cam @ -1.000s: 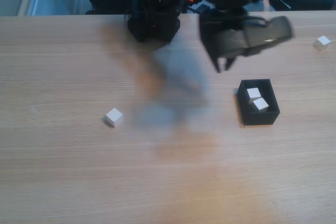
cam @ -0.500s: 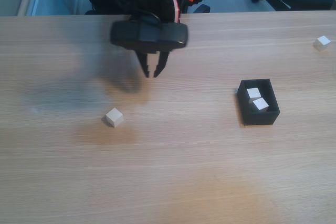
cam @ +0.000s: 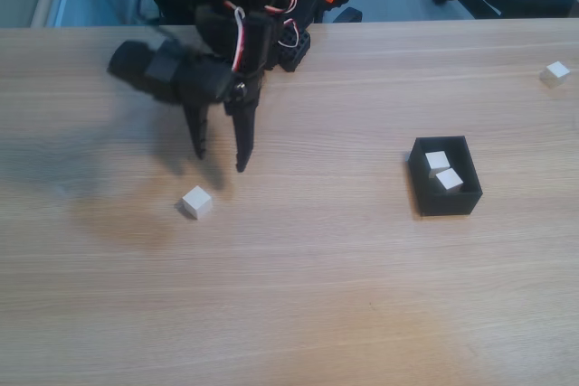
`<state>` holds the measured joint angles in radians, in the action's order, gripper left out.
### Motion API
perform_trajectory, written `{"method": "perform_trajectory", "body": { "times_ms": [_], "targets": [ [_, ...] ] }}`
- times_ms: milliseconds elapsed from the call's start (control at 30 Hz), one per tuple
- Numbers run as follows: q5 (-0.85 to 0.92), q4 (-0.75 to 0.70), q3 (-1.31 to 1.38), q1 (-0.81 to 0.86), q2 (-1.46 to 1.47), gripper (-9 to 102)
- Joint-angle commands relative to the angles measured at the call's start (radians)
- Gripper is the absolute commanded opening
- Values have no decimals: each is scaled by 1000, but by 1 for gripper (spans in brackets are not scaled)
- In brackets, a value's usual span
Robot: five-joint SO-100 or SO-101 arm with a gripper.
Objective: Pick blocks and place them in the box.
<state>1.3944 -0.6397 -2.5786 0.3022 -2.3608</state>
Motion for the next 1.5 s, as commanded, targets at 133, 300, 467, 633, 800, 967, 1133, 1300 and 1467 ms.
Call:
{"method": "perform_trajectory", "body": {
  "times_ms": [133, 300, 467, 633, 800, 967, 1133, 1300, 1467],
  "targets": [
    [-11, 31, 133, 21, 163, 20],
    [-21, 51, 195, 21, 253, 20],
    [-29, 72, 232, 29, 318, 20],
    [-28, 123, 232, 37, 374, 20],
    [-29, 164, 265, 49, 457, 20],
    [-23, 195, 302, 60, 517, 20],
    [-8, 204, 310, 64, 549, 17],
    [-8, 196, 308, 58, 549, 14],
    [0, 193, 308, 43, 541, 6]
  ]
}}
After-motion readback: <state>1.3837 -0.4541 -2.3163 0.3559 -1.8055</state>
